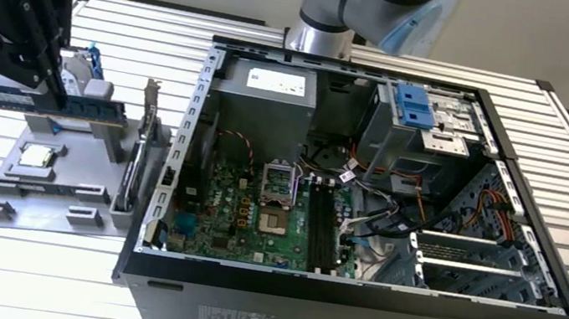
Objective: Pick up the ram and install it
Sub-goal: 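Pick up the ram and move it above insertion slot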
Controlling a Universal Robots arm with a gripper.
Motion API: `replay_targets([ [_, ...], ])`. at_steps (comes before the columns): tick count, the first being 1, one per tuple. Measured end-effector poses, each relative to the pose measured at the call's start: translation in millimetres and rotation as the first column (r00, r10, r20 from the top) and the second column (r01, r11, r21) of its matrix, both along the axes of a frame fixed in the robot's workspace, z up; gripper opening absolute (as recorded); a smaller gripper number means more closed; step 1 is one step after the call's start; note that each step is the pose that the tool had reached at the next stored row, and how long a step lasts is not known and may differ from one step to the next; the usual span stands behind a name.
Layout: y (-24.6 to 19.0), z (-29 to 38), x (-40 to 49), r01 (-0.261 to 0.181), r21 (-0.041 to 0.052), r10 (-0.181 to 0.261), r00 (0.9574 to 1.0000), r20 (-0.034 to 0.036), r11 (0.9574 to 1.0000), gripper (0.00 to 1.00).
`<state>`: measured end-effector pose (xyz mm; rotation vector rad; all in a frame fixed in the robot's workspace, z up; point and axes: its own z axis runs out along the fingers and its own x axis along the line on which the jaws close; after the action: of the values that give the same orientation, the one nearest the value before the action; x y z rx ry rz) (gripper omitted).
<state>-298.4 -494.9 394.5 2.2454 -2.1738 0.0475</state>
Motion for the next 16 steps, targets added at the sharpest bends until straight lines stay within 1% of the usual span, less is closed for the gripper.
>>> replay_targets([
  [6,0.1,0.0,3.9,0.000,-0.0001,0.000,1.0000,0.0000,1.0000,0.00],
  [16,0.5,0.0,7.0,0.000,0.0000,0.000,1.0000,0.0000,1.0000,0.00],
])
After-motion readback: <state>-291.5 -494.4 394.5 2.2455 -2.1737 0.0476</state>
